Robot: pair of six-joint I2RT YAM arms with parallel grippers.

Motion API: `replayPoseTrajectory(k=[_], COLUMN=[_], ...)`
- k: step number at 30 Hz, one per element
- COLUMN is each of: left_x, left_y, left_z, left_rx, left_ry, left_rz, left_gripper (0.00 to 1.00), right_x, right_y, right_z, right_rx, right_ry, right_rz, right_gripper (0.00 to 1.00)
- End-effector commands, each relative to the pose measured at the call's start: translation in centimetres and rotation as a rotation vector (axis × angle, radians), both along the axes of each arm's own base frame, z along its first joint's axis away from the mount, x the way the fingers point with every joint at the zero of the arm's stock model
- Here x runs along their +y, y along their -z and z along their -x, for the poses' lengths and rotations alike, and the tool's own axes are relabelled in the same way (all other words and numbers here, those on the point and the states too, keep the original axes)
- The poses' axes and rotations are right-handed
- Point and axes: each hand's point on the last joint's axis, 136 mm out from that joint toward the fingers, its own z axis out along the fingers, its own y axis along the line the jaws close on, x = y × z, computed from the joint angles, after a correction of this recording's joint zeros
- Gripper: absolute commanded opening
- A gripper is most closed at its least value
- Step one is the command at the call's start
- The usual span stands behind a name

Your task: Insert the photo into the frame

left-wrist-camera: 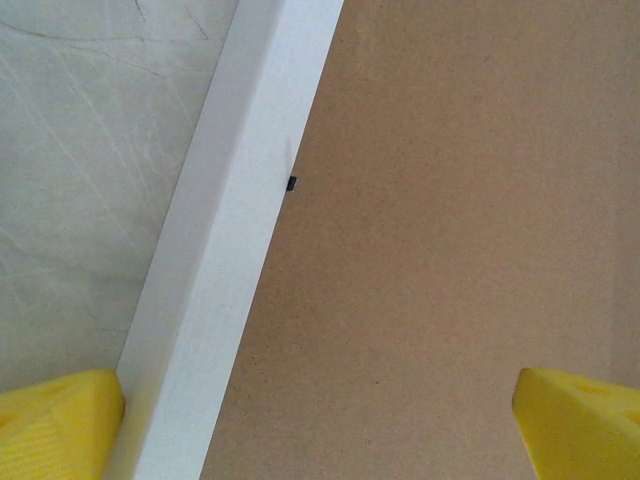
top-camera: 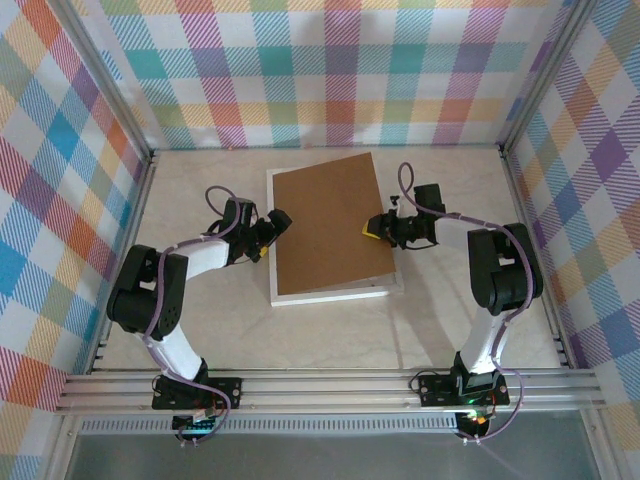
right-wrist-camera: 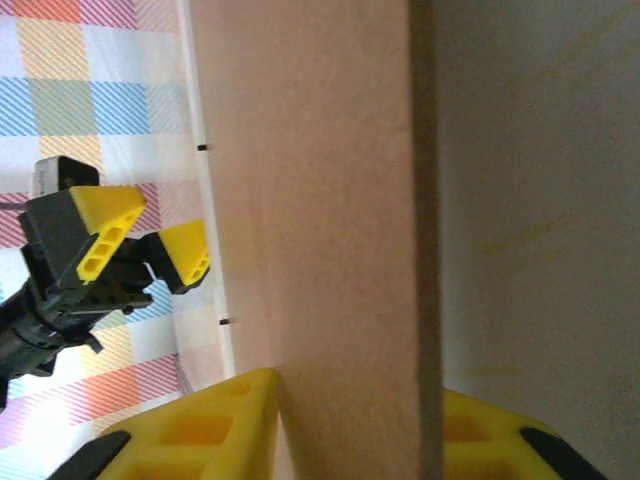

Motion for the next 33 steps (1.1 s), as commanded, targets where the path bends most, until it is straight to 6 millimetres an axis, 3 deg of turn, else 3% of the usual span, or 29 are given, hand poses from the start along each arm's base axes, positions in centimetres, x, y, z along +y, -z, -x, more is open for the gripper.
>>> replayPoseTrajectory(k=[1, 13, 23, 33], left_x=[-1.4, -1.4, -1.5, -1.4], left_y=[0.2, 0.6, 0.5, 0.4], left_z=[0.2, 0.2, 0.2, 0.4], left_rx=[0.006, 0.018, 0.018, 0.018], left_ry=[0.032, 0.027, 0.030, 0.026], left_rz=[0.031, 0.025, 0.027, 0.026], left_gripper=[1.00, 1.00, 1.00, 1.00], right_x=[0.2, -0.9, -1.4, -2.0], right_y=[0.5, 0.1, -0.3, 0.8], right_z=[0.6, -0.1, -0.8, -0.8], right_rx=[0.033, -0.009, -0.052, -0.061], right_ry=[-0.014, 0.007, 0.001, -0.009], right_rz=[0.060, 0.277, 0.440, 0.615], right_gripper=[0.33, 0.57, 0.62, 0.68])
